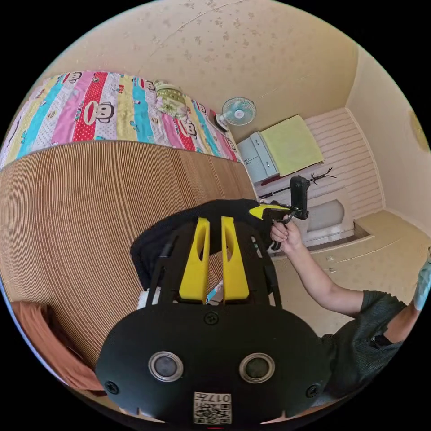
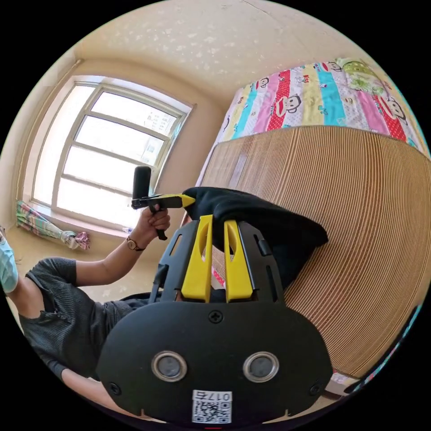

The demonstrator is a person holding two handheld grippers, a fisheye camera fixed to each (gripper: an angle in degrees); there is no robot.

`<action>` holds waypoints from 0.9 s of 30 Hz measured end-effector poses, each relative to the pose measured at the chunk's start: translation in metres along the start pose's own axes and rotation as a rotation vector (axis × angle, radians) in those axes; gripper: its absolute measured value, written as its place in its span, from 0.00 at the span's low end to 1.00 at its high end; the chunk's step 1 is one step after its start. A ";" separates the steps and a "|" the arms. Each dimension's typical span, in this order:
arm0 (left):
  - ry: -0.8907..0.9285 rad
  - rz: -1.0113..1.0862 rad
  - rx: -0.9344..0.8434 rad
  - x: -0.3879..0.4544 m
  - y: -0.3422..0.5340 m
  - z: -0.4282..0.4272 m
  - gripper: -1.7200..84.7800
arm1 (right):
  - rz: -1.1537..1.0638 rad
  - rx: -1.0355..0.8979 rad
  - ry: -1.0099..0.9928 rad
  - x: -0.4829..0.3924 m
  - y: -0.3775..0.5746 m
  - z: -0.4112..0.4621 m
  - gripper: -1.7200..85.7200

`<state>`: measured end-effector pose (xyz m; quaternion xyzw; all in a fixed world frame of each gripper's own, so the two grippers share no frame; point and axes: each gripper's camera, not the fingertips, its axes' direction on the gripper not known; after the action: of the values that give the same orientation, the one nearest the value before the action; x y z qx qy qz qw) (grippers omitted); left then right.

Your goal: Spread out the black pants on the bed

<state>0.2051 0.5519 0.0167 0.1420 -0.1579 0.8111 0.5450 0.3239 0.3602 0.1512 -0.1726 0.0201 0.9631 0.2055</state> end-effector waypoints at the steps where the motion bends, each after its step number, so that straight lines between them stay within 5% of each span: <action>1: 0.008 -0.019 -0.014 -0.008 0.009 0.009 0.07 | 0.045 -0.015 -0.011 0.017 0.023 0.015 0.04; 12: -0.058 -0.464 -0.469 -0.138 0.200 0.133 0.15 | 0.523 -0.325 -0.007 0.119 0.220 0.137 0.17; 20: 0.023 -0.378 -0.145 -0.214 0.107 0.065 0.25 | 0.459 -0.157 -0.009 0.156 0.129 0.068 0.30; 27: 0.045 -0.380 -0.233 -0.301 0.047 0.100 0.29 | 0.476 -0.251 -0.073 0.207 0.084 0.111 0.32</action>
<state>0.2768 0.2413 -0.0180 0.0870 -0.2086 0.6730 0.7043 0.0773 0.3762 0.1826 -0.1525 -0.0671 0.9848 -0.0490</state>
